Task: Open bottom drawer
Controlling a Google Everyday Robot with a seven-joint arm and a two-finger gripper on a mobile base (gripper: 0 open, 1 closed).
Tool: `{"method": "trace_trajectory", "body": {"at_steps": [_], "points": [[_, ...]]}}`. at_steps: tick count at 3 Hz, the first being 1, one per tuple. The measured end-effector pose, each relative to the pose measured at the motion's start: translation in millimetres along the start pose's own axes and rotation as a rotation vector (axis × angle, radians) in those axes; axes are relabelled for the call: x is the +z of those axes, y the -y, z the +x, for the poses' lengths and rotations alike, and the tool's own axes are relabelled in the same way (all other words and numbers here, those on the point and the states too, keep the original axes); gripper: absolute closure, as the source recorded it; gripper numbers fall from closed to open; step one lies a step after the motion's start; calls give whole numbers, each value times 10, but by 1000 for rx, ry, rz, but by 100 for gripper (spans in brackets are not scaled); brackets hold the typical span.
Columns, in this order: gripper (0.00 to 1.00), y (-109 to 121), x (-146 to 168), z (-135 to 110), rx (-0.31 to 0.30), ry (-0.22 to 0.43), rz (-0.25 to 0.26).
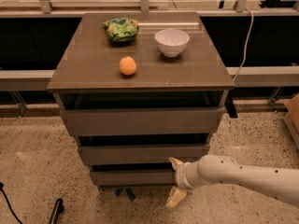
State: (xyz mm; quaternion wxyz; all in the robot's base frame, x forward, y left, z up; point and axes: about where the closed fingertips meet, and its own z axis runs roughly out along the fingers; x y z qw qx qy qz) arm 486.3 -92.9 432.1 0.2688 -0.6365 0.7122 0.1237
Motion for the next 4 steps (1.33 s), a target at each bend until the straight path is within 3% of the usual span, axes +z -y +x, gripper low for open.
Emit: {"method": "trace_trajectory", "body": {"at_steps": [1, 2, 3, 4], "points": [[0, 2, 28, -6, 4, 12, -23], [0, -9, 308, 174, -9, 22, -38], [0, -275, 914, 490, 20, 79, -69], [0, -384, 1189, 623, 26, 95, -74]]}}
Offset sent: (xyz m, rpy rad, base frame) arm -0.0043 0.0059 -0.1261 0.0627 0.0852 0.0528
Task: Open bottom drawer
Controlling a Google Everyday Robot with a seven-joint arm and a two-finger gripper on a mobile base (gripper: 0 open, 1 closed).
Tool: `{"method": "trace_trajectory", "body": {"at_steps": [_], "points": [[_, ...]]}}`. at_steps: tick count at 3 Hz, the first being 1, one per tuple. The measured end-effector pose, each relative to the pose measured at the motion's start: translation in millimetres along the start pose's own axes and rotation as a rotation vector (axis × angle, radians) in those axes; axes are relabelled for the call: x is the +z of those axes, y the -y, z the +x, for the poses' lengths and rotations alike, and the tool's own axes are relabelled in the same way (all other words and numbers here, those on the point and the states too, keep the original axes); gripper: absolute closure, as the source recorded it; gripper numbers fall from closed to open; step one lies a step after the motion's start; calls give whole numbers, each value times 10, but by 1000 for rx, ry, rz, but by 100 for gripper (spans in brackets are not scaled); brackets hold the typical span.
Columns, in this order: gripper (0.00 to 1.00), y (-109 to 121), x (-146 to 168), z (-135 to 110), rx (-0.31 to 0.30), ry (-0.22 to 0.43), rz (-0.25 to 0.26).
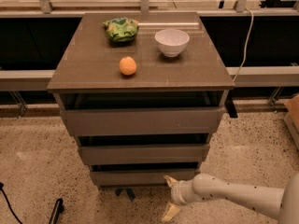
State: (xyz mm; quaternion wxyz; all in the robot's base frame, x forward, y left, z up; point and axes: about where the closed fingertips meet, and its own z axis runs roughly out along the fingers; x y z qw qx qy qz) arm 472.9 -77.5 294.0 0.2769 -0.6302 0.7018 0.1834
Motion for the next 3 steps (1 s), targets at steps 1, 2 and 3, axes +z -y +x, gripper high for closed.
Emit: {"method": "trace_trajectory", "body": {"at_steps": [1, 2, 3], "points": [[0, 16, 148, 129, 15, 21, 11], [0, 146, 328, 342, 56, 51, 30], [0, 456, 444, 567, 93, 54, 70]]}}
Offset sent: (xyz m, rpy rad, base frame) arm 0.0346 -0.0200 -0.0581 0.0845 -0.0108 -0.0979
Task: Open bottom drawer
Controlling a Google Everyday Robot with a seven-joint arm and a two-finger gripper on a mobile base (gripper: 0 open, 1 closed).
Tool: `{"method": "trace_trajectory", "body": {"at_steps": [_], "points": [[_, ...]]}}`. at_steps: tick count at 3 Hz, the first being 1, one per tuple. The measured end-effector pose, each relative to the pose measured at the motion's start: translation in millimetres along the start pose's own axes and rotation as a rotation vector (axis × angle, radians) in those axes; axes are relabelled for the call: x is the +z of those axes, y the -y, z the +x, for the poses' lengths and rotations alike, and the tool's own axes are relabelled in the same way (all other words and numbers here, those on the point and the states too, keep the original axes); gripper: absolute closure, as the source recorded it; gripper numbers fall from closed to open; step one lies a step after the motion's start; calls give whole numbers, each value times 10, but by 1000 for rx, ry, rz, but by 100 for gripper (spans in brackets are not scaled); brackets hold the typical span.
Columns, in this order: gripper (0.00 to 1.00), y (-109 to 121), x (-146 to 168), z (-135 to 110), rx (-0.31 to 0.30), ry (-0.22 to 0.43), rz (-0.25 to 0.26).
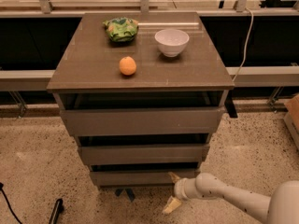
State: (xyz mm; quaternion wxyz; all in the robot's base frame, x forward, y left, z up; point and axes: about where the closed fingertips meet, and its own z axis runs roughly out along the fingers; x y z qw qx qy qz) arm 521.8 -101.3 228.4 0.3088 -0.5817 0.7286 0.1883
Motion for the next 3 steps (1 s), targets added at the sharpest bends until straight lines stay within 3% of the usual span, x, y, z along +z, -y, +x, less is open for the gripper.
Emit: {"method": "trace_trajectory", "body": {"at_steps": [1, 3], "points": [[0, -3, 2, -2, -1, 0, 0], [0, 163, -200, -91, -96, -60, 98]]}}
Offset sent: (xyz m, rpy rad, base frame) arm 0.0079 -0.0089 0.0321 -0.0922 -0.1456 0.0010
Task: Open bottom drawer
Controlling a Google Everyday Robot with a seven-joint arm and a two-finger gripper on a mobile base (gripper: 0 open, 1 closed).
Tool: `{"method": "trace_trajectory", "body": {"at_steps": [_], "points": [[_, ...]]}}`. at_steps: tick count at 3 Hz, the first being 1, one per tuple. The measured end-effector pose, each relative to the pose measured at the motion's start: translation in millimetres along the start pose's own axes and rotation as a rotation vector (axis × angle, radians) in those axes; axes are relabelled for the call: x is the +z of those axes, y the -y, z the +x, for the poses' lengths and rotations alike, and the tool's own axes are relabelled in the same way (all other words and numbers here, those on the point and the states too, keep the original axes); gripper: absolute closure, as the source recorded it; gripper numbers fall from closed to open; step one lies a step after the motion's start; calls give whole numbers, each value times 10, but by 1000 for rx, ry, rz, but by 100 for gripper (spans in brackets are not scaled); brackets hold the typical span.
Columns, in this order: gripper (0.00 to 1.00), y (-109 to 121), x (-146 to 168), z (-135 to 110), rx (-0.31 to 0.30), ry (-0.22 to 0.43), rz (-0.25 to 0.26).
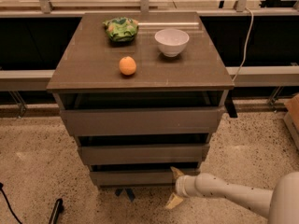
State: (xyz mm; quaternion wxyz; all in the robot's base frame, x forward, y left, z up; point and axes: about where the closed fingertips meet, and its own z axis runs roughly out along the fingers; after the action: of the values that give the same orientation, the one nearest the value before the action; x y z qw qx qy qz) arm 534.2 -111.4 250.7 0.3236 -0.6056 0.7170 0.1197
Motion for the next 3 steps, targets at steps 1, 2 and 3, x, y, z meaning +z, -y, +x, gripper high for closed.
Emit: {"method": "trace_trajectory", "body": {"at_steps": [1, 2, 3], "points": [[0, 145, 32, 155, -28, -43, 30], [0, 309, 122, 326, -21, -55, 41], [0, 464, 181, 430, -8, -35, 55]]}}
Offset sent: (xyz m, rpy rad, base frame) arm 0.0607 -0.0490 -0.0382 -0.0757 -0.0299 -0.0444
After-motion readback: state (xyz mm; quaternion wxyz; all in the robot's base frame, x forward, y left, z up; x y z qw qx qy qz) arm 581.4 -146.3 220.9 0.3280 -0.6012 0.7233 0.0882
